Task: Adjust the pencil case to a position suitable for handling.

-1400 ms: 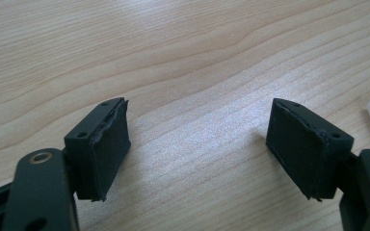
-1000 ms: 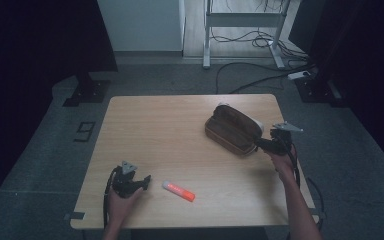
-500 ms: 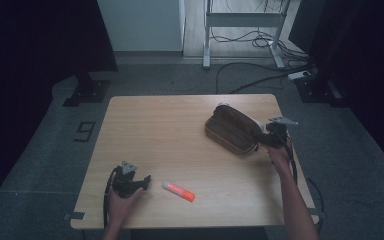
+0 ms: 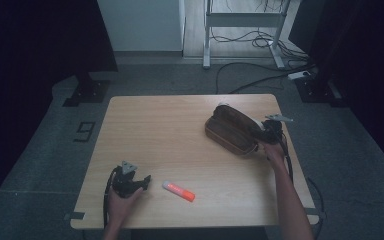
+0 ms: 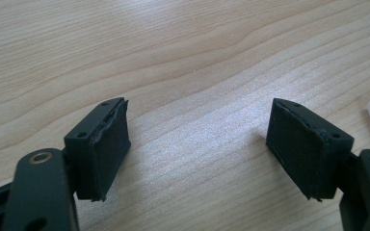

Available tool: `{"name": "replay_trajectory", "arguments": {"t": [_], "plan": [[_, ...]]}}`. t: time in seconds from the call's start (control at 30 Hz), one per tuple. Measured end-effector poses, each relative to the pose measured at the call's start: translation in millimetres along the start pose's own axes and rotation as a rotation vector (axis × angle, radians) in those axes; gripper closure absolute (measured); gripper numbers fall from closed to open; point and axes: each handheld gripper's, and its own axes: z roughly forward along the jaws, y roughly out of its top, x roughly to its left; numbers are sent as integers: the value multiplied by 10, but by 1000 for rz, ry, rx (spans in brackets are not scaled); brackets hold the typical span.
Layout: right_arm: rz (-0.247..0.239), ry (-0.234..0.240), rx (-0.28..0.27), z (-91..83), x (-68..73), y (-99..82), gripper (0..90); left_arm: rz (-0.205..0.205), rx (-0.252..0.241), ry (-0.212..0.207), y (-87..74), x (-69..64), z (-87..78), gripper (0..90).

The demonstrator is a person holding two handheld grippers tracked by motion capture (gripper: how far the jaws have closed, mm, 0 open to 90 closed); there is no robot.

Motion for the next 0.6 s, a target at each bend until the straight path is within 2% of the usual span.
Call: {"name": "replay_trajectory", "arguments": {"t": [0.07, 0.13, 0.17, 0.2, 0.23, 0.3, 0.43, 0.53, 0.6], "plan": [[3, 1, 3, 15, -12, -10, 335, 0, 0, 0, 0, 0, 0, 227], [2, 10, 7, 41, -35, -30, 418, -1, 0, 0, 0, 0, 0, 227], [2, 10, 7, 41, -35, -30, 418, -1, 0, 0, 0, 0, 0, 227], [1, 21, 7, 43, -38, -32, 458, 0, 0, 0, 0, 0, 0, 227], [-13, 28, 10, 45, -33, -32, 552, 0, 0, -1, 0, 1, 0, 227], [-17, 27, 11, 47, -33, -32, 609, -1, 0, 0, 0, 0, 0, 227], [-22, 37, 21, 47, -59, -41, 665, 0, 0, 0, 0, 0, 0, 227], [-28, 64, 25, 45, -69, -53, 714, -1, 0, 0, 0, -1, 0, 227], [-49, 73, 23, 44, -65, -55, 739, -1, 0, 0, 0, -1, 0, 227]]}}
